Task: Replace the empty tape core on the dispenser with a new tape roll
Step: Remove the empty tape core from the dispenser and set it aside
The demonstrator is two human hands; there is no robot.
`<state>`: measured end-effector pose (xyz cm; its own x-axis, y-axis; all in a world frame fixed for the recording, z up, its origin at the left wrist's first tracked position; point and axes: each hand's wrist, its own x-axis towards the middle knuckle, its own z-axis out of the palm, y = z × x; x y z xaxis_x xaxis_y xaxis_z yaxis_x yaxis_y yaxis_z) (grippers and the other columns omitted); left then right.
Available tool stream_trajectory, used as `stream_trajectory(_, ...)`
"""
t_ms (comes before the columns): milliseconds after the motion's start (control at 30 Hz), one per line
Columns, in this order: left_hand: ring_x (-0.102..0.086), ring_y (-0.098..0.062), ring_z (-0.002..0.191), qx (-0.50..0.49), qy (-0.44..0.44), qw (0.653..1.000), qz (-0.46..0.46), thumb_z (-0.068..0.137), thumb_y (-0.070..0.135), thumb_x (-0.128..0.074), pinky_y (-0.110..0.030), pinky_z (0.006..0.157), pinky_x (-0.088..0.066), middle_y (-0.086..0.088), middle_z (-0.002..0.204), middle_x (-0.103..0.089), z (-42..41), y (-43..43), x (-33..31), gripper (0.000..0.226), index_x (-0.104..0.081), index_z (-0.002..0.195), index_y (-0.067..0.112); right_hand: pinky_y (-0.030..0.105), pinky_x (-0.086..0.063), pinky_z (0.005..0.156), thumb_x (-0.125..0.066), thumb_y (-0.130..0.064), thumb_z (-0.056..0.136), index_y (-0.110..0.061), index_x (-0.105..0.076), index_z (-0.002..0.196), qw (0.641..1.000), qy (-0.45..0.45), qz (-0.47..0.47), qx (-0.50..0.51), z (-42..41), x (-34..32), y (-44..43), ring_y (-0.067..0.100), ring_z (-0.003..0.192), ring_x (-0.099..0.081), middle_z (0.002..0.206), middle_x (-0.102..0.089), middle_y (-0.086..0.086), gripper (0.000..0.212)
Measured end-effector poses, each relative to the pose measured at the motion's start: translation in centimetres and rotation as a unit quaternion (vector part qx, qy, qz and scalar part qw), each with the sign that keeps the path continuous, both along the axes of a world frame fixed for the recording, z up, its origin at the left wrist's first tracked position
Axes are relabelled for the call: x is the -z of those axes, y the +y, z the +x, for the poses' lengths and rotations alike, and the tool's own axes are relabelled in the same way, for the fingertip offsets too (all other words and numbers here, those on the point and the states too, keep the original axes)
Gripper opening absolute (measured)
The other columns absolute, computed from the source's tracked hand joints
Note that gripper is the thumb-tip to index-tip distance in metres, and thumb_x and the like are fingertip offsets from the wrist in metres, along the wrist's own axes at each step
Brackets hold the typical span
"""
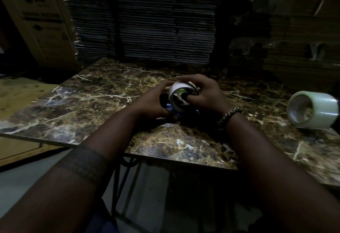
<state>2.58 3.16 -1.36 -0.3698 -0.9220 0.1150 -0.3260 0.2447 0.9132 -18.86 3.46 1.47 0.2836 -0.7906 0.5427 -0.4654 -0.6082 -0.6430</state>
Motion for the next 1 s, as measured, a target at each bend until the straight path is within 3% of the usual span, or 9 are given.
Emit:
stream_trajectory(133,-0.077,-0.007,0.107,0.004,-0.029,0.999,-0.015,0.069,-0.017,-0.089,-0.034,0.084,-0.067,-0.008,0.121,-0.074,0.0,-0.1,-0.3,0.102,-0.042,0.145,0.032,0.022,-0.057,0.084,-0.079,0.003,0.071,-0.021,-0.067,0.129,0.996,-0.058,0.071,-0.008,-1.0,-0.5,0.1,0.004,0.105,-0.069,0.117,-0.071,-0.004,0.064)
stream_trajectory(200,-0.075,-0.004,0.109,0.002,-0.039,0.999,-0.017,0.069,-0.016,-0.090,-0.029,0.082,-0.066,-0.002,0.117,-0.075,-0.1,-0.1,-0.3,0.104,-0.040,0.151,0.026,0.025,-0.060,0.081,-0.079,0.006,0.070,-0.024,-0.065,0.131,0.992,-0.085,0.098,-0.010,-1.6,-0.6,0.1,0.010,0.102,-0.071,0.112,-0.071,-0.001,0.069)
stream_trajectory(300,-0.071,-0.008,0.116,-0.003,-0.042,0.999,-0.014,0.069,-0.015,-0.091,-0.032,0.083,-0.066,0.000,0.116,-0.074,0.0,-0.1,-0.2,0.109,-0.037,0.156,0.024,0.032,-0.062,0.081,-0.081,0.008,0.067,-0.025,-0.064,0.132,0.983,-0.126,0.134,-0.018,-2.4,-0.5,0.0,0.015,0.104,-0.072,0.115,-0.071,0.005,0.075)
stream_trajectory(433,-0.069,-0.011,0.121,-0.007,-0.061,0.998,-0.017,0.068,-0.008,-0.094,-0.034,0.096,-0.062,0.003,0.118,-0.074,0.0,-0.3,-0.1,0.111,-0.036,0.156,0.026,0.031,-0.060,0.079,-0.083,0.007,0.065,-0.023,-0.063,0.131,0.977,-0.136,0.162,-0.022,-3.3,-0.4,-0.1,0.014,0.105,-0.072,0.119,-0.071,0.005,0.076)
stream_trajectory(600,-0.072,-0.020,0.120,-0.013,-0.061,0.998,-0.023,0.064,-0.004,-0.098,-0.046,0.102,-0.061,-0.006,0.124,-0.073,0.1,-0.5,0.2,0.112,-0.039,0.154,0.029,0.032,-0.061,0.081,-0.081,0.014,0.066,-0.016,-0.060,0.133,0.970,-0.150,0.190,-0.026,-4.3,-0.3,0.3,0.010,0.105,-0.071,0.123,-0.070,0.004,0.077)
stream_trajectory(767,-0.073,-0.024,0.118,-0.020,-0.059,0.998,-0.017,0.064,-0.004,-0.098,-0.052,0.099,-0.062,-0.008,0.126,-0.073,0.1,-0.4,0.2,0.114,-0.040,0.154,0.035,0.036,-0.062,0.080,-0.080,0.019,0.065,-0.012,-0.057,0.135,0.956,-0.171,0.235,-0.036,-5.2,-0.1,0.4,0.016,0.110,-0.071,0.124,-0.071,0.007,0.079)
stream_trajectory(1000,-0.073,-0.025,0.117,-0.023,-0.058,0.998,-0.010,0.066,-0.006,-0.096,-0.051,0.095,-0.065,-0.006,0.126,-0.071,0.0,0.1,-0.3,0.114,-0.038,0.156,0.033,0.030,-0.060,0.077,-0.082,0.017,0.065,-0.012,-0.056,0.134,0.946,-0.187,0.262,-0.033,-5.5,0.3,0.6,0.017,0.110,-0.071,0.122,-0.072,0.008,0.080)
